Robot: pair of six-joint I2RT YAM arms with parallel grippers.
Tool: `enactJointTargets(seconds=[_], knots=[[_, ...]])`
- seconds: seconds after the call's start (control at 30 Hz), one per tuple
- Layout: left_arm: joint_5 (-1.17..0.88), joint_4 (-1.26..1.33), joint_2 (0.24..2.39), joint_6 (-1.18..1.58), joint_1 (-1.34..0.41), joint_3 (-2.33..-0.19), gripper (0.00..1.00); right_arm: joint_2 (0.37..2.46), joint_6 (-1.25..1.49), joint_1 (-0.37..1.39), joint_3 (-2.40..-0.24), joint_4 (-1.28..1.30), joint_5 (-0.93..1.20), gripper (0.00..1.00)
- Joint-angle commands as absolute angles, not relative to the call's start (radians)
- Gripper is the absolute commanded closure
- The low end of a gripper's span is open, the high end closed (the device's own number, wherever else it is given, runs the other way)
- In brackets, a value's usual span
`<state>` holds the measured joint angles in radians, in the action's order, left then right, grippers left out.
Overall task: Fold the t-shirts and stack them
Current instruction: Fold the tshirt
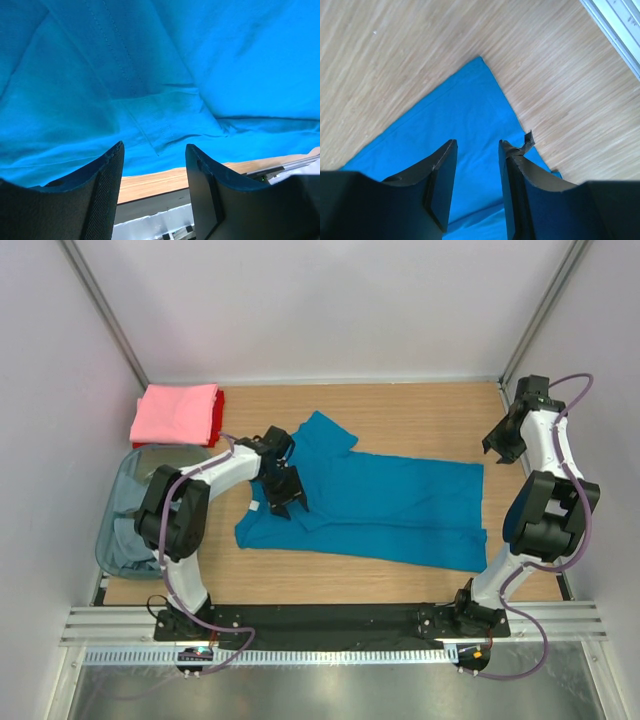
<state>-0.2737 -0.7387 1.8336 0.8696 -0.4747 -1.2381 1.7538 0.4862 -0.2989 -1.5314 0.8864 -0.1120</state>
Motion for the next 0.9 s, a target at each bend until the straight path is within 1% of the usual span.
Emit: enactJointTargets(seconds=[0.0, 0.17, 0.47, 0.73, 0.87], knots=[[-0.279, -0.727, 1.862, 0.891, -0.491, -1.233, 0.47, 1.710, 0.476, -0.298, -1.517, 0.899, -0.110, 0.54], [-0.262, -0.689, 1.882, 0.897, -0.499, -1.232, 0.48, 1.707, 0.479, -0.296, -1.513, 0.893, -0.106, 0.55], [-0.242, -0.698, 1.927, 0.894, -0.499, -1.290, 0.57, 1.738, 0.488, -0.298, -1.513, 0.900, -0.110, 0.55], [-0.219, -0.732, 1.936, 0.893, -0.500, -1.347, 0.58, 1.744, 0.499, -0.296, -1.505, 0.896, -0.089, 0.55], [-0.186, -0.781, 1.931, 0.876, -0.500, -1.370, 0.57, 1.715, 0.474, -0.230, -1.474, 0.890, -0.060, 0.56]])
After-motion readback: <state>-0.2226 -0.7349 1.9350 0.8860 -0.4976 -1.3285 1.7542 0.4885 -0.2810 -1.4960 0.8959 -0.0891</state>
